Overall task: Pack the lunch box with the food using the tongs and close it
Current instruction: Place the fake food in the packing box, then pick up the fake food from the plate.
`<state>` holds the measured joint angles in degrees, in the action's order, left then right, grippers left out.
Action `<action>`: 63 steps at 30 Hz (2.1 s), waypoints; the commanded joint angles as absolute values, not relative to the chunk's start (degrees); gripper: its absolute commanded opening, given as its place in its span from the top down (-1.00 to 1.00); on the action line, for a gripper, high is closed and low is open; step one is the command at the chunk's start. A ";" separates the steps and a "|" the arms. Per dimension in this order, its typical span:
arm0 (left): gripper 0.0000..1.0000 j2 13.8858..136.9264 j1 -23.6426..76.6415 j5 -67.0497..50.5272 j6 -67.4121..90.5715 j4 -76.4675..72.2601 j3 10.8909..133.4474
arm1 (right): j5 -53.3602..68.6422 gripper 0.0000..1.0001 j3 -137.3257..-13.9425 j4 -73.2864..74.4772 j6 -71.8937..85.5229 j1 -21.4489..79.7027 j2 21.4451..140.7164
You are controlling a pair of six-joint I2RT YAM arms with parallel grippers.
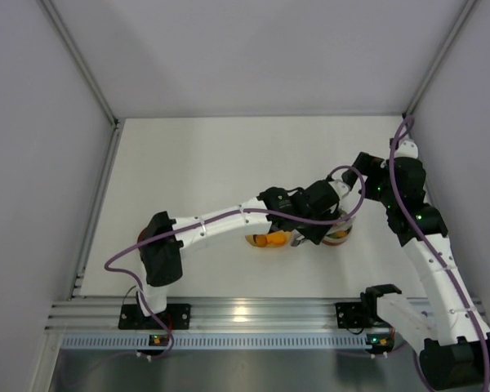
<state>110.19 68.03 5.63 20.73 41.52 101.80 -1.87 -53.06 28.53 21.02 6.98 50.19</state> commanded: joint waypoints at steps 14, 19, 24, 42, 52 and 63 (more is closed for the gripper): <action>-0.03 101.70 68.20 12.91 20.04 41.83 103.01 | -2.02 -0.99 -55.37 29.18 20.48 6.86 49.13; -0.04 94.05 68.12 16.87 23.46 46.49 95.55 | -1.50 -0.99 -55.28 28.74 20.65 6.94 49.22; -0.04 86.60 68.12 20.03 28.38 52.29 88.78 | -0.97 -0.99 -55.37 28.39 20.83 6.94 49.83; -0.03 75.67 68.12 16.61 37.79 62.67 73.83 | 0.52 -0.99 -54.58 26.63 21.53 6.94 51.77; -0.02 76.73 68.12 15.12 38.06 59.51 70.93 | 1.23 -0.99 -53.70 26.37 21.71 6.94 51.42; -0.02 79.28 68.03 15.47 37.18 57.39 70.49 | 1.49 -0.99 -53.17 26.37 21.62 6.94 51.07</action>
